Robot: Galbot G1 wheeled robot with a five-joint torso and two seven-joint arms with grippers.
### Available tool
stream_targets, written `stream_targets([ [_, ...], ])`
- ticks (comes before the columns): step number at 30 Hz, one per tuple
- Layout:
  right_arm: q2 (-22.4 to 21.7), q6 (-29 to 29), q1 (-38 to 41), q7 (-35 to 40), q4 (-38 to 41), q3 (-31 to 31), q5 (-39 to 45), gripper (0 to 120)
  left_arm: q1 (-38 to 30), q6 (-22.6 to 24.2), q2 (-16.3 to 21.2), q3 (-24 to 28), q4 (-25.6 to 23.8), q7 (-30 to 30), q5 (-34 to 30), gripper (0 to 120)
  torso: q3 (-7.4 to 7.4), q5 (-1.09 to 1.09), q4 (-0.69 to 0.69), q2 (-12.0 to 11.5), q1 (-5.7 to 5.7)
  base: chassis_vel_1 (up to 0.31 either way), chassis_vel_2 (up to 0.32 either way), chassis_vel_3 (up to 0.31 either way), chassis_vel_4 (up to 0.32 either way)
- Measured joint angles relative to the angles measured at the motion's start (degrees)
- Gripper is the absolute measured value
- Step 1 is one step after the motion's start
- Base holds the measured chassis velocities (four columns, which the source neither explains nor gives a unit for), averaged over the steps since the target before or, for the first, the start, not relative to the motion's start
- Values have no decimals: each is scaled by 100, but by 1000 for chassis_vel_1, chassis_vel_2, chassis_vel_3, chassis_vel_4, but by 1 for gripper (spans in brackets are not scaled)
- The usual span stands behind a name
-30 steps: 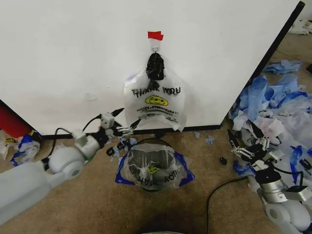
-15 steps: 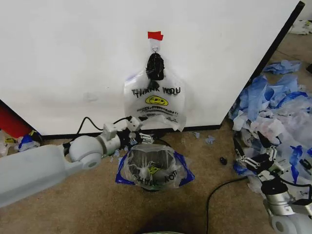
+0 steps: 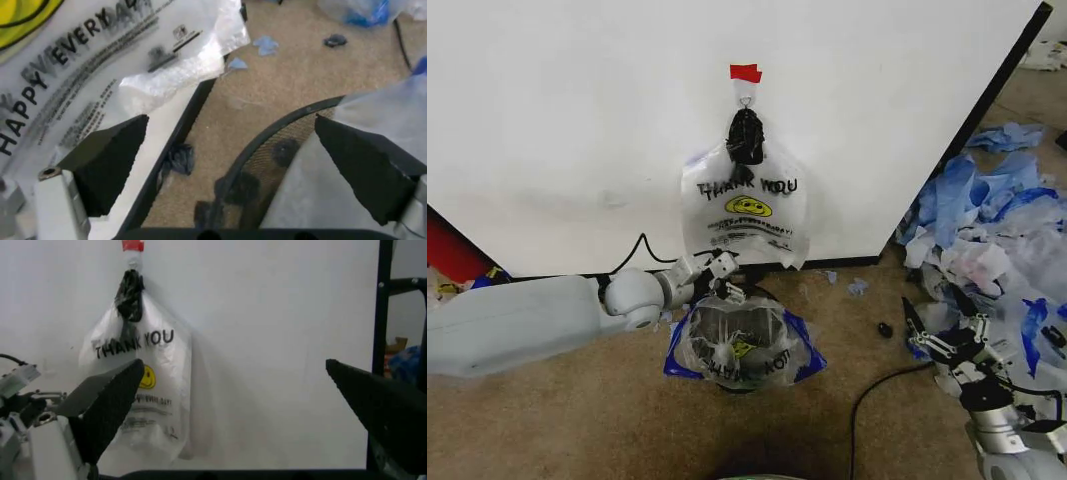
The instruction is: Pick up the garbage bag from the wall and place it over the trash bin.
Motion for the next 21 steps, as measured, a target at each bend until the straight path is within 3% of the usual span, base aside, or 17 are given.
stream_targets([
  [9,99,43,26,-69,-105,-186,-56,100,-112,-298,-95,182,579,108,119,98,0,-1,1,0,0,0,0,0,0],
  [21,131,72,57,-103,-191,-304,-75,100,-37,-390,-72,310,720,238,208,98,0,-1,1,0,0,0,0,0,0],
])
